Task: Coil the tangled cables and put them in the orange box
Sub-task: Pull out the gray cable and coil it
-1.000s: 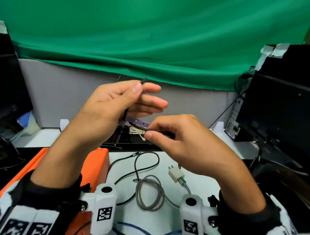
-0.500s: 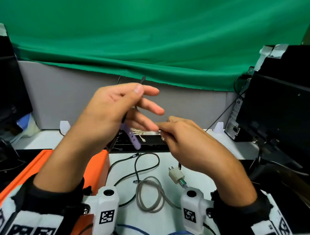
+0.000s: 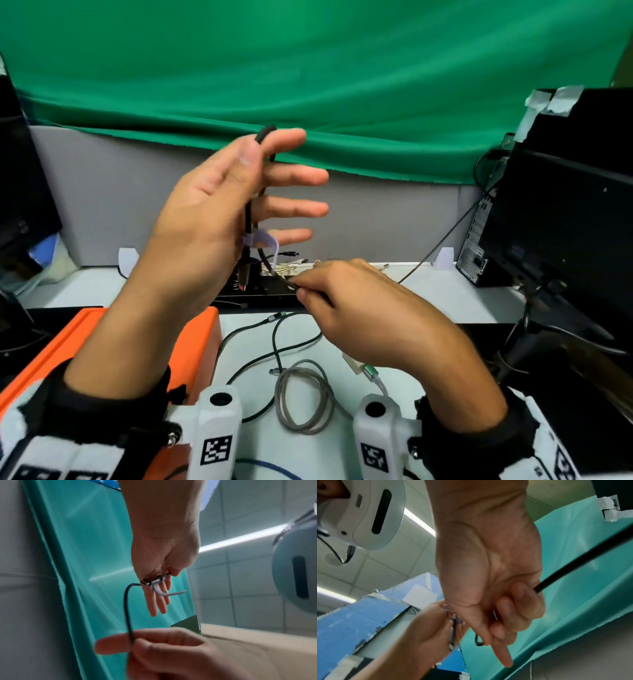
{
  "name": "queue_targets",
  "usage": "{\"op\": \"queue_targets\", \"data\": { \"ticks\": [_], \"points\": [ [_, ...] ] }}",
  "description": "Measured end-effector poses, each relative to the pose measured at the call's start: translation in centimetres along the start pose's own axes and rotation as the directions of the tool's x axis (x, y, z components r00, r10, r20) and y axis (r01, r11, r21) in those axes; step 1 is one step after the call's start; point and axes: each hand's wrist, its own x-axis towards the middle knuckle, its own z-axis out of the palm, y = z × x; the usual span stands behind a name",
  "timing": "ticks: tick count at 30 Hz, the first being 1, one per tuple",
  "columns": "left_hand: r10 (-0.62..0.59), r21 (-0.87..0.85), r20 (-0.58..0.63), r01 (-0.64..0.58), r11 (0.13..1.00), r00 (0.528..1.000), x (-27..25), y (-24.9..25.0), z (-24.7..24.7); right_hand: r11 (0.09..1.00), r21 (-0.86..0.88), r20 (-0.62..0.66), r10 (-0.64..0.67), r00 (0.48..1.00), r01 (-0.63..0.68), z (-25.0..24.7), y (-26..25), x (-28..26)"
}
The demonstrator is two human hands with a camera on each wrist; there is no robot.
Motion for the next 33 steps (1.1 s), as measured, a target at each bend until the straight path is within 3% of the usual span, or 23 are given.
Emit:
{"op": "queue_targets", "data": {
  "ticks": [2,6,8,10,12,15,19,21,22,24,25,26,29,31,33],
  "points": [
    [0.016,0.247,0.01,-0.018,0.969,1.0,-0.2,-0.6,0.0,0.999,0.032,-0.021,-0.037,0.999,0.037,-0.5,-0.1,-0.2],
    [-0.06,0.645,0.09,-0.012,0.764,0.994,-0.3,-1.3,-0.2,0.99,0.143,-0.07,-0.011,0.997,0.021,-2.4,0.1,-1.1],
    [-0.184,0.727,0.118,0.041,0.685,0.976,-0.4,-1.1,-0.6,0.983,0.183,-0.035,0.004,0.999,0.002,-3.4,0.9,-1.6],
    [-0.356,0.7,0.193,0.126,0.703,0.914,-0.5,-0.9,-0.9,0.976,0.216,-0.066,0.006,0.998,0.008,-4.3,1.9,-2.1],
    [-0.459,0.613,0.288,0.206,0.763,0.841,-0.4,-1.1,-1.0,0.974,0.222,-0.19,-0.004,0.982,0.046,-4.8,2.7,-2.4],
    [-0.479,0.385,0.405,0.33,0.862,0.779,-0.3,-1.9,-1.1,0.974,0.207,-0.398,0.002,0.917,0.088,-4.8,3.1,-2.0],
    [-0.356,0.094,0.48,0.356,0.93,0.802,-0.5,-2.0,-1.5,0.966,0.227,-0.53,0.013,0.848,0.127,-4.4,3.5,-1.3],
    [-0.285,-0.153,0.508,0.411,0.899,0.813,-0.4,-1.8,-1.8,0.963,0.241,-0.559,0.034,0.829,0.123,-4.3,3.5,-1.1],
    [-0.228,-0.32,0.532,0.443,0.838,0.815,-0.1,-1.6,-1.9,0.963,0.243,-0.555,0.04,0.831,0.116,-4.3,3.4,-1.1],
    [-0.076,-0.672,0.549,0.494,0.551,0.832,0.4,-1.1,-2.4,0.96,0.261,-0.509,0.051,0.859,0.098,-4.0,3.4,-0.9],
    [-0.031,-0.784,0.499,0.466,0.41,0.866,0.7,-0.8,-2.8,0.957,0.277,-0.469,0.061,0.881,0.081,-3.8,3.5,-0.7],
    [-0.022,-0.855,0.412,0.395,0.336,0.911,0.8,-0.4,-3.2,0.957,0.287,-0.418,0.075,0.905,0.053,-3.5,3.7,-0.4],
    [-0.031,-0.931,0.225,0.224,0.288,0.974,1.0,0.1,-4.2,0.976,0.199,-0.202,0.129,0.971,-0.088,-2.3,4.3,0.4],
    [-0.064,-0.922,0.184,0.195,0.334,0.981,1.0,-0.1,-4.5,0.983,0.13,-0.05,0.137,0.989,-0.129,-1.7,3.9,0.5],
    [-0.095,-0.889,0.187,0.21,0.406,0.978,0.8,-0.6,-4.2,0.987,0.011,0.02,0.161,0.987,-0.161,-1.3,3.4,0.5]
  ]
}}
